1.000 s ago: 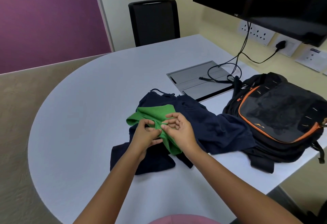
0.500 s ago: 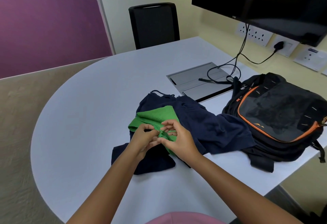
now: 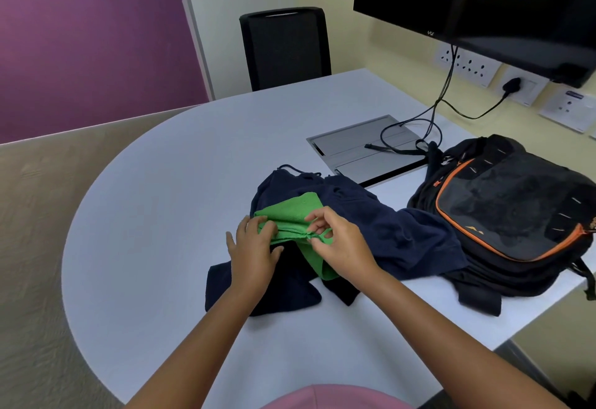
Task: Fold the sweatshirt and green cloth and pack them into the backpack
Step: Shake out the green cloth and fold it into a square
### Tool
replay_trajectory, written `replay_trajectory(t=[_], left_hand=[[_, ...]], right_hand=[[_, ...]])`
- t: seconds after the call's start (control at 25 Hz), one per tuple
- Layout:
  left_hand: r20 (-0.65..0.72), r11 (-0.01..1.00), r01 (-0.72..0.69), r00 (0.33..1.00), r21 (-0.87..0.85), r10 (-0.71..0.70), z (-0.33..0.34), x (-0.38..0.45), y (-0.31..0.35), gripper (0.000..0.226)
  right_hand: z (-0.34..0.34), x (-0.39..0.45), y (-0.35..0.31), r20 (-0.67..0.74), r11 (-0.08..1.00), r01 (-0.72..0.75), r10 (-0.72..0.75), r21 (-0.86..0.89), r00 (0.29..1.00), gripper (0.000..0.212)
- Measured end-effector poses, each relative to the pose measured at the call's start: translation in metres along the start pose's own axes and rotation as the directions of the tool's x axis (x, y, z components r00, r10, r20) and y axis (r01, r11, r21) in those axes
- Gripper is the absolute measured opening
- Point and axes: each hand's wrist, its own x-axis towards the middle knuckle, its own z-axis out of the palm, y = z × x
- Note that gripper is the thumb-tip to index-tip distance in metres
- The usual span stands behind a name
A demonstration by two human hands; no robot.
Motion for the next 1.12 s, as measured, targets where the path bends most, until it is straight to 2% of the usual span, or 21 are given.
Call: replay_trajectory(t=[0.12,0.24,0.36,0.44,0.52,0.56,0.68,0.76,0.88,0.96,1.04,1.12], left_hand=[[-0.088,0.991,-0.127,0.988,0.041,0.13,0.002,0.005,0.002,0.026],[-0.045,0.981,-0.183,0.982,0.063,0.186,0.004,0.009,0.0,0.009],[0.117,0.988,-0.087,0.99,0.128,0.073,0.003,0.013,-0.009,0.021],[0.238,0.985,-0.004,0.97,0.173,-0.038,-0.001,0.018,-0.016,0.031],[0.288,0.986,0.014,0.956,0.165,-0.062,-0.005,0.023,-0.025,0.036],[0.262,0.992,-0.019,0.965,0.124,-0.014,-0.008,0.025,-0.027,0.038],[0.093,0.956,-0.221,0.966,-0.192,0.242,-0.019,0.03,-0.024,0.053],[0.096,0.932,-0.283,0.946,-0.226,0.311,-0.023,0.034,-0.021,0.053],[0.277,0.985,-0.166,0.949,0.036,0.15,-0.015,0.035,-0.023,0.037],[0.319,0.98,-0.149,0.943,0.134,0.1,-0.013,0.036,-0.024,0.035],[0.292,0.988,-0.125,0.952,0.088,0.095,-0.017,0.038,-0.023,0.04],[0.25,0.993,-0.071,0.964,-0.096,0.093,-0.025,0.044,-0.02,0.046]], right_hand=[[-0.001,0.001,-0.004,-0.001,0.999,0.033,-0.033,0.008,0.999,0.03],[-0.006,0.005,-0.005,-0.031,0.998,0.06,-0.059,0.031,0.998,0.032],[-0.014,0.006,-0.009,-0.057,0.992,0.112,-0.108,0.059,0.992,0.03],[-0.021,0.006,-0.009,-0.087,0.988,0.133,-0.126,0.083,0.988,0.034],[-0.028,0.007,-0.006,-0.122,0.982,0.139,-0.124,0.125,0.985,0.036],[-0.031,0.008,-0.004,-0.135,0.978,0.147,-0.127,0.148,0.983,0.034],[-0.044,0.009,0.003,-0.156,0.956,0.197,-0.166,0.217,0.974,0.03],[-0.056,0.011,0.003,-0.17,0.942,0.224,-0.185,0.251,0.968,0.032],[-0.069,0.015,0.004,-0.165,0.943,0.231,-0.195,0.241,0.967,0.033],[-0.072,0.015,0.01,-0.155,0.95,0.222,-0.191,0.218,0.969,0.036],[-0.075,0.014,0.016,-0.17,0.947,0.182,-0.14,0.266,0.975,0.045],[-0.077,0.015,0.016,-0.199,0.926,0.173,-0.11,0.336,0.974,0.046]])
